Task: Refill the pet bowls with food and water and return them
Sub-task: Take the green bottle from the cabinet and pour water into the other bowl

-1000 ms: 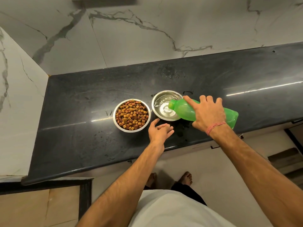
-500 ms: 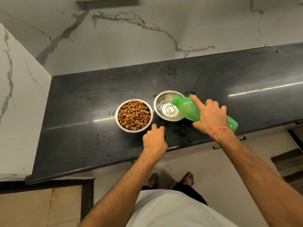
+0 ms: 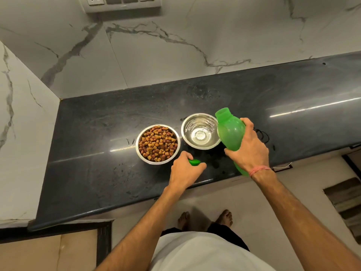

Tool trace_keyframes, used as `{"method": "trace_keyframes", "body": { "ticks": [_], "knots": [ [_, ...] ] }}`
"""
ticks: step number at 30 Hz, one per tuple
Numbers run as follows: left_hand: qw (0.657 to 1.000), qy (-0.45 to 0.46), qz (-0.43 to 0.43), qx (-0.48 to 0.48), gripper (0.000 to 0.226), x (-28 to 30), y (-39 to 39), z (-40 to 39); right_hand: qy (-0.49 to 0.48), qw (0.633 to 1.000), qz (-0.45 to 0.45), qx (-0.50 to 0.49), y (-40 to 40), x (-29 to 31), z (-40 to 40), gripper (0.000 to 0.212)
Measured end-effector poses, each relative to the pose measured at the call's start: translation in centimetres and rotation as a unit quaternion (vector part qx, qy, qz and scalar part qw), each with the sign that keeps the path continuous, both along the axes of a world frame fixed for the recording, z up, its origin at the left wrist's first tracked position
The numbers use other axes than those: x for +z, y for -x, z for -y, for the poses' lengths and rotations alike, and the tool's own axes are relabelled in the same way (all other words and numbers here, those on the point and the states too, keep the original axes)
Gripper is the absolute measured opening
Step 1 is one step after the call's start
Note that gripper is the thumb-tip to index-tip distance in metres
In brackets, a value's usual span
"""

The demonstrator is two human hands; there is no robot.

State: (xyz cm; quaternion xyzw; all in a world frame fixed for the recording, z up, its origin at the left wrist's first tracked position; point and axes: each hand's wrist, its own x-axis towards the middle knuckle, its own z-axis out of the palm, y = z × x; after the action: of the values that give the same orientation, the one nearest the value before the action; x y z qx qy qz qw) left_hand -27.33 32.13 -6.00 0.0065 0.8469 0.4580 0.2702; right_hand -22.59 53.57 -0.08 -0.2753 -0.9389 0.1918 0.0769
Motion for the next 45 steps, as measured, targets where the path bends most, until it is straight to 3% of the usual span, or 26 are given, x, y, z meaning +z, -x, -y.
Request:
{"method": "trace_keyframes", "body": {
  "ticks": [2, 4, 8, 15, 21, 26, 33, 37, 41, 43, 45],
  "knots": [
    [0.984, -0.146, 0.080, 0.060, 0.054, 0.6, 0.5, -0.3, 0.035, 0.999, -0.028, -0.024, -0.2, -0.2, 0.1, 0.112],
    [0.968, -0.219, 0.063, 0.107, 0.057, 1.4, 1.1, -0.7, 0.067, 0.995, -0.063, -0.045, -0.3, -0.4, 0.5, 0.111],
    [0.943, -0.292, -0.013, 0.161, 0.059, 4.7, 2.0, -2.2, 0.062, 0.989, -0.122, -0.055, -0.3, -0.9, 0.9, 0.113],
    [0.922, -0.367, -0.053, 0.117, 0.051, 8.8, 3.8, -6.8, 0.142, 0.971, -0.184, -0.060, 0.3, -1.5, 0.4, 0.115],
    [0.941, -0.275, -0.197, 0.014, 0.064, 11.1, 3.6, -11.1, 0.154, 0.972, -0.169, -0.052, 0.7, -1.6, -0.6, 0.118],
    [0.931, -0.203, -0.301, -0.036, 0.063, 12.2, 3.2, -13.0, 0.202, 0.967, -0.156, -0.006, -0.1, -1.1, -2.5, 0.119],
    [0.917, -0.055, -0.359, -0.163, 0.055, 13.6, 5.0, -15.2, 0.240, 0.962, -0.129, 0.032, -0.8, -0.8, -5.0, 0.119],
    [0.872, 0.055, -0.329, -0.358, 0.052, 16.2, 6.6, -15.4, 0.264, 0.956, -0.124, 0.039, -1.4, -1.6, -5.8, 0.125],
    [0.857, 0.051, -0.280, -0.430, 0.050, 16.7, 5.7, -16.3, 0.283, 0.950, -0.126, 0.046, -1.5, -2.1, -5.9, 0.127],
    [0.865, 0.019, -0.297, -0.404, 0.035, 15.8, 4.2, -17.1, 0.287, 0.948, -0.128, 0.040, -1.5, -2.3, -6.0, 0.126],
    [0.894, -0.068, -0.300, -0.327, 0.033, 14.4, 3.1, -17.6, 0.279, 0.948, -0.144, 0.043, -1.7, -2.4, -5.8, 0.119]
  ]
}}
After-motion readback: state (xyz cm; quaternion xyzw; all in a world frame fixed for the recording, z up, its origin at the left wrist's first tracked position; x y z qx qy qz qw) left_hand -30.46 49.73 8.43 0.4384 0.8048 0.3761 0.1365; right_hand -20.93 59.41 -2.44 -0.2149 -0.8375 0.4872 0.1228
